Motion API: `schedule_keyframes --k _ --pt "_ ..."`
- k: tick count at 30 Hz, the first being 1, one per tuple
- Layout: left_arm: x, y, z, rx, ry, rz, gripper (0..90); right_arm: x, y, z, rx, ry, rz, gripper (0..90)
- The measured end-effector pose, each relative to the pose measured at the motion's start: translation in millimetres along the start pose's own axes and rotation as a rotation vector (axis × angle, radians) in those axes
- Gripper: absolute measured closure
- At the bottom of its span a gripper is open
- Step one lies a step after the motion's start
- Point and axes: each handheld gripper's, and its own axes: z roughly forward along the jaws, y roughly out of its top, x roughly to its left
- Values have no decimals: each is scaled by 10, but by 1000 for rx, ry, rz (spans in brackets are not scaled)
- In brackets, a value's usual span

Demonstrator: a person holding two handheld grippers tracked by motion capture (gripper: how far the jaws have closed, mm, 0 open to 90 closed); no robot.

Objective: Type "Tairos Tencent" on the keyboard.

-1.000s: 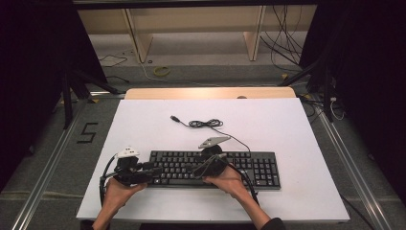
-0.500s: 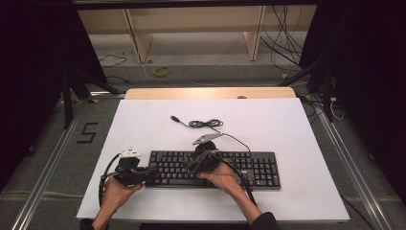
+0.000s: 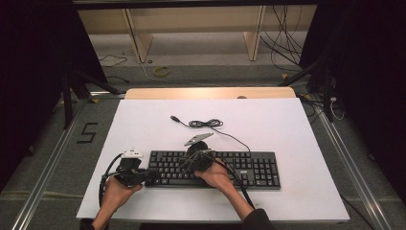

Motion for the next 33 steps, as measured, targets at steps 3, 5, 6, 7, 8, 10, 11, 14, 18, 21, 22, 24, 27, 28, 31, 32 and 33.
schedule_keyframes --k 3,5,6,7,8,10,11,14,18,21,22,24,27,28,31,32,33 --pt "3 -3 7 8 -1 2 889 11 8 23 6 0 -6 900" --pt "0 -6 17 8 -1 -3 890 15 12 39 16 -3 -8 900" --pt "1 -6 18 12 0 -2 890 14 12 50 18 -3 -8 900" --pt "2 -6 19 13 0 -2 890 12 11 61 21 -5 -9 900" --pt "3 -6 19 13 0 -3 890 11 9 71 25 -3 -7 900" --pt "4 -7 22 17 0 -3 890 11 5 89 28 -8 -5 900" --pt "7 -8 25 21 0 0 889 11 4 95 32 -7 -6 900" --pt "7 -7 26 20 -1 -2 890 11 1 109 35 -10 -7 900" --pt "8 -7 27 21 -1 0 890 10 2 112 34 -10 -7 900" --pt "8 -10 33 22 -3 -5 890 12 0 111 38 -12 -8 900" --pt "10 -11 36 25 -3 -5 890 12 -1 113 38 -13 -8 900" --pt "11 -21 55 30 0 -5 891 13 -8 127 52 -21 -8 900" --pt "11 -18 56 33 0 -7 891 7 -14 133 50 -17 -8 900" --pt "12 -18 56 33 0 -8 891 8 -16 137 46 -21 -10 900" --pt "13 -21 58 29 -2 -14 891 17 -18 138 47 -24 -18 900" --pt "13 -20 58 29 -2 -14 891 17 -18 138 47 -24 -16 900" --pt "12 -20 57 30 -1 -14 891 16 -20 138 46 -25 -18 900"
